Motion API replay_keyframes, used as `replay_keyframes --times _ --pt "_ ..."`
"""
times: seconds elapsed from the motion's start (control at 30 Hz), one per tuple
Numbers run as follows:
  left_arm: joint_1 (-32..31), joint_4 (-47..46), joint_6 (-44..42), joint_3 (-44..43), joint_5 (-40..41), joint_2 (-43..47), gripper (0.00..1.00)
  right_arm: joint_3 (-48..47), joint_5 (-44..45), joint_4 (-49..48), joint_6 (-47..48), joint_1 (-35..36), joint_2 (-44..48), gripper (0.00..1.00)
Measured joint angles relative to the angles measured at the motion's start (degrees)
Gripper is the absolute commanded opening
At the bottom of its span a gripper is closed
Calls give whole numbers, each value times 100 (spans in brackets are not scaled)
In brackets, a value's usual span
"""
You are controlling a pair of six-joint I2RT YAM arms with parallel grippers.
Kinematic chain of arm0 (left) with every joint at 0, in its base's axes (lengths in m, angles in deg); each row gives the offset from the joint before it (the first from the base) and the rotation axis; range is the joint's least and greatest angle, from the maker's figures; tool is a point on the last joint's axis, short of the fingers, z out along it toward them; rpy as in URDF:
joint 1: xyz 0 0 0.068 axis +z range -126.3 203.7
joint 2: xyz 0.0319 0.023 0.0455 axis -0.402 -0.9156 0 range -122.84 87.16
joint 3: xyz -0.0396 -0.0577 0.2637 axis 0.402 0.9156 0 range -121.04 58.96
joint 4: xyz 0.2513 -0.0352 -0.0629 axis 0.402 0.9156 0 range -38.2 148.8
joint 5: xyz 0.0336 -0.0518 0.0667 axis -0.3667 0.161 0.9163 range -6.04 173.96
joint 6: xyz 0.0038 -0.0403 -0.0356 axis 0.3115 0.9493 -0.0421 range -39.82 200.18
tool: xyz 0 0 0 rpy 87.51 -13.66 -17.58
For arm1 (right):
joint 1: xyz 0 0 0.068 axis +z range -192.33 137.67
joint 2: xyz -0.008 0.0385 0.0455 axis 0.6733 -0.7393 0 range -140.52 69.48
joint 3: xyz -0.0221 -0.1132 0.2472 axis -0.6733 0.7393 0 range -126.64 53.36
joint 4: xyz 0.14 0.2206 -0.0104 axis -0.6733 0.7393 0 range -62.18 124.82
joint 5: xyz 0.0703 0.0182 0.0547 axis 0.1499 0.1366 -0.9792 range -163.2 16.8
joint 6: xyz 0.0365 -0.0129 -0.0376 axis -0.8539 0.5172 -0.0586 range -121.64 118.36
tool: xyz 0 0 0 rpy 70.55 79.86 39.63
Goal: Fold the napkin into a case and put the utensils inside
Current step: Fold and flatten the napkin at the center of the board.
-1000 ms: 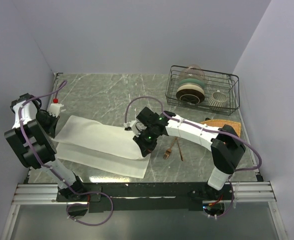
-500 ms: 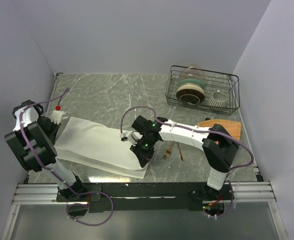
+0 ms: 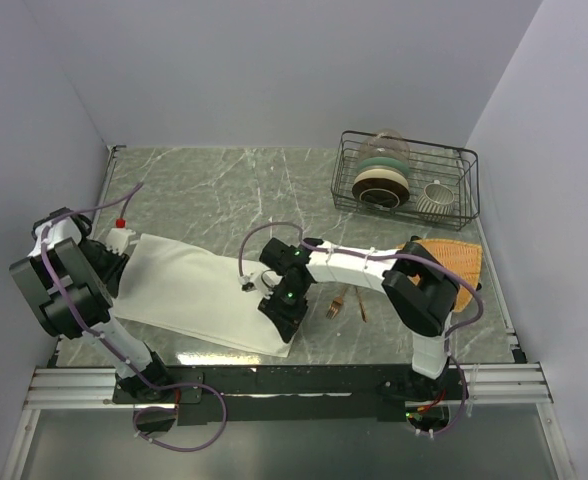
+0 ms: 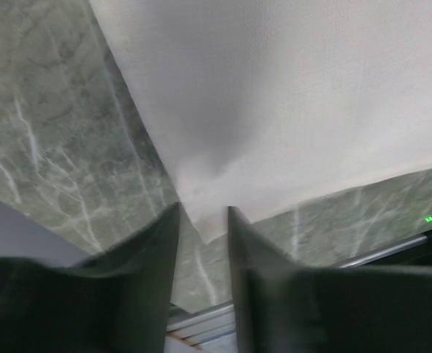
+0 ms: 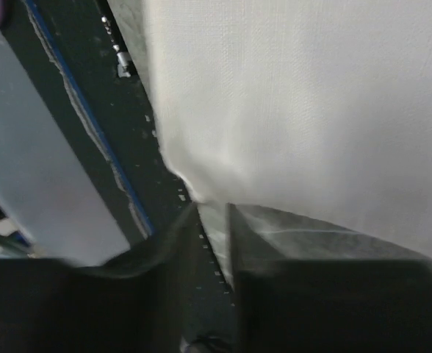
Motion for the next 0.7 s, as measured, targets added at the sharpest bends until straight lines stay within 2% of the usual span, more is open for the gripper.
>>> replay_keyframes --times 0.07,0.1,0.17,0.27,0.37,0.47,0.57,0.7 --pt "11 74 -26 -37 -39 0 56 -76 -20 245 179 -2 -42 75" --pt "17 155 -44 -105 -79 0 57 -118 -26 367 247 -15 -39 82" --pt "28 367 -37 -400 -234 0 59 -232 -44 601 380 -81 9 85" --pt "31 463 101 -1235 -599 -4 59 -549 70 940 470 -527 214 84" --pt "-37 238 369 -1847 -927 -46 59 -1073 463 984 461 -1228 271 77" --pt "-223 -87 664 -2105 -1165 -199 59 -1707 1008 896 426 -1856 101 75" --pt "-535 -411 960 -2240 -1351 -588 59 -2317 1375 815 426 -2103 -297 74" --pt "-861 -566 1191 -2671 -1547 -1303 58 -2767 1543 732 468 -2044 -933 73"
